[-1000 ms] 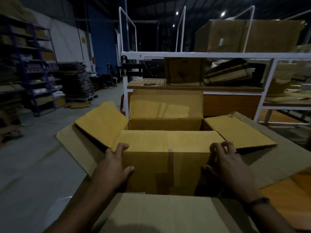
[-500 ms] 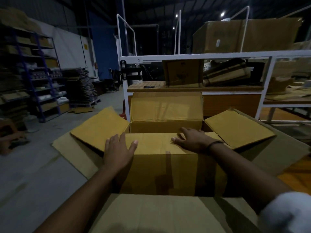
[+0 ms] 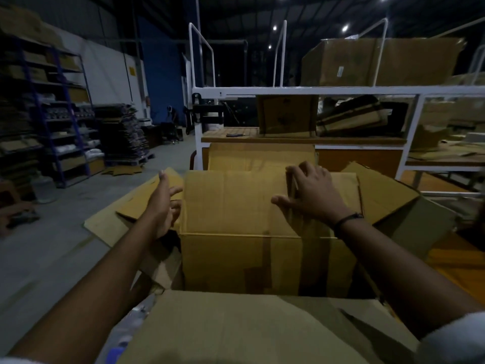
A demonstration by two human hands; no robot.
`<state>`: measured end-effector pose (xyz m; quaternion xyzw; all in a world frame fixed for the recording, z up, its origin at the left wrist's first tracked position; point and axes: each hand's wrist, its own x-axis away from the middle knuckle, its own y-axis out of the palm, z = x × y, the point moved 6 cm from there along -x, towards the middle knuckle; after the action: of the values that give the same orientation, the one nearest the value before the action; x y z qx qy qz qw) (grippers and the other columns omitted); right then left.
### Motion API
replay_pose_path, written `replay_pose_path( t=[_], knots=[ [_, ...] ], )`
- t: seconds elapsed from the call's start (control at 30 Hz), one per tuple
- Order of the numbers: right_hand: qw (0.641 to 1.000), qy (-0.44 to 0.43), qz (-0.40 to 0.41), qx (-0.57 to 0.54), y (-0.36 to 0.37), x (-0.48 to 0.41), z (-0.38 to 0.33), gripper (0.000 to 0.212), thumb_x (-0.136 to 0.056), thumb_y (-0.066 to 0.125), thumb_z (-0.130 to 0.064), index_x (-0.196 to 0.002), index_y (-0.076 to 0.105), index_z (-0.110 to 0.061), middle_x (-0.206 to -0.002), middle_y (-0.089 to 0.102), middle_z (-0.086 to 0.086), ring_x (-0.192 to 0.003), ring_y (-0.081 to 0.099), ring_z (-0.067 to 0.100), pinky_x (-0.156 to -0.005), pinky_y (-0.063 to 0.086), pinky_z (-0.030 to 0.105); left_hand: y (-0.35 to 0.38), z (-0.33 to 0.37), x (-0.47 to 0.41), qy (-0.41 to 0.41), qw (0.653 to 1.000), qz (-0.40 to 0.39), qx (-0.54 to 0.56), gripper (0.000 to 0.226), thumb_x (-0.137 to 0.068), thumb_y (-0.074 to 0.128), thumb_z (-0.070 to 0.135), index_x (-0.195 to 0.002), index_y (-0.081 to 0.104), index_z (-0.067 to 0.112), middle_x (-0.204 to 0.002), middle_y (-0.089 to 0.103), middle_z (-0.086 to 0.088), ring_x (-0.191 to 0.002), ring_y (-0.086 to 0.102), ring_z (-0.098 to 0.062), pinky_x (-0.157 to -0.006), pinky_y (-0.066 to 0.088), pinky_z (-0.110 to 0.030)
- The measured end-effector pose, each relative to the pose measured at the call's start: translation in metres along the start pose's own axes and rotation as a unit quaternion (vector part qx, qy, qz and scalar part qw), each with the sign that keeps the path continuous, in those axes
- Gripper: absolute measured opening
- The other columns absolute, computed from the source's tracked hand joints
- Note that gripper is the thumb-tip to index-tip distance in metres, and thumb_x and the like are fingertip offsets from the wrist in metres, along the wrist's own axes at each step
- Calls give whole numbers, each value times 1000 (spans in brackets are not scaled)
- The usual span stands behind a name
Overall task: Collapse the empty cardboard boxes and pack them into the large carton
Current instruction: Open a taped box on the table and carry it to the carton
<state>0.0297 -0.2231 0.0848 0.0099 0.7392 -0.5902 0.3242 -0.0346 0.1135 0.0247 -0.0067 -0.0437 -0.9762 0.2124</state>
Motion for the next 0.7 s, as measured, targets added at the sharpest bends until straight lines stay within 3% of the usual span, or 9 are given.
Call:
replay_pose_path(
  t=[0.1, 0.17, 0.2, 0.27, 0.37, 0.47, 0.53, 0.6, 0.7],
  knots=[
    [995, -58, 77, 0, -50, 15, -19, 46, -98, 46, -59, -123, 59, -23, -120, 56, 3, -100, 57, 18, -84, 53, 33, -6, 2, 1, -14, 997, -73, 13, 89, -94, 24, 82, -137, 60, 13, -124, 69, -19, -127, 56, -43, -113, 39, -55],
    [992, -88, 75, -43, -73, 29, -33, 51, -99, 34, -58, -98, 66, -18, -89, 65, -1, -74, 63, 15, -62, 57, 32, -7, 4, 3, 0, 994, -107, -24, 68, -100, 28, 72, -118, 69, 19, -114, 72, -8, -128, 55, -38, -113, 37, -55],
    [991, -97, 52, -70, -80, 36, -40, 54, -98, 33, -59, -88, 66, -18, -77, 66, 0, -65, 65, 16, -57, 59, 36, -6, 3, 5, -2, 990, -127, -61, 60, -102, 32, 67, -117, 69, 22, -119, 70, -7, -131, 53, -36, -112, 37, -54],
    [987, -88, -31, -127, -78, 47, -50, 44, -99, 38, -57, -83, 65, -24, -75, 68, 0, -65, 67, 14, -59, 61, 36, -1, -1, 6, -8, 971, -160, -176, 54, -100, 40, 63, -130, 65, 25, -145, 57, -11, -143, 41, -36, -112, 35, -52],
    [977, -52, -145, -146, -47, 56, -55, 21, -101, 51, -47, -104, 64, -31, -98, 67, -7, -87, 65, 7, -76, 59, 29, 16, -6, 14, 18, 917, -183, -354, 58, -98, 48, 62, -145, 55, 29, -160, 41, -7, -148, 35, -33, -113, 34, -50],
    [972, -11, -200, -123, 5, 60, -44, 31, -100, 53, -51, -125, 57, -32, -114, 62, -8, -95, 62, 7, -82, 58, 30, 41, -24, 29, 22, 864, -245, -440, 67, -97, 46, 67, -150, 49, 26, -160, 42, -4, -147, 37, -29, -116, 32, -50],
    [965, 26, -238, -107, 38, 67, -35, 38, -99, 49, -59, -126, 55, -32, -115, 59, -7, -96, 61, 9, -84, 57, 32, 44, -38, 30, 51, 808, -228, -541, 80, -90, 36, 83, -150, 49, 31, -161, 39, -4, -153, 24, -34, -122, 20, -55],
    [969, 31, -230, -79, 60, 80, -33, 41, -100, 37, -67, -108, 58, -32, -100, 62, -8, -87, 59, 9, -86, 51, 35, 45, -45, 31, 92, 765, -179, -612, 80, -90, 25, 85, -148, 51, 36, -163, 36, -6, -155, 11, -38, -123, 7, -55],
    [990, 7, -138, -27, 70, 92, -36, 44, -99, 24, -72, -93, 50, -37, -84, 56, -13, -78, 50, 4, -91, 43, 39, 48, -46, 39, 129, 753, -150, -628, 78, -93, 18, 81, -144, 57, 35, -161, 40, -8, -156, 6, -37, -124, 2, -52]
  ],
)
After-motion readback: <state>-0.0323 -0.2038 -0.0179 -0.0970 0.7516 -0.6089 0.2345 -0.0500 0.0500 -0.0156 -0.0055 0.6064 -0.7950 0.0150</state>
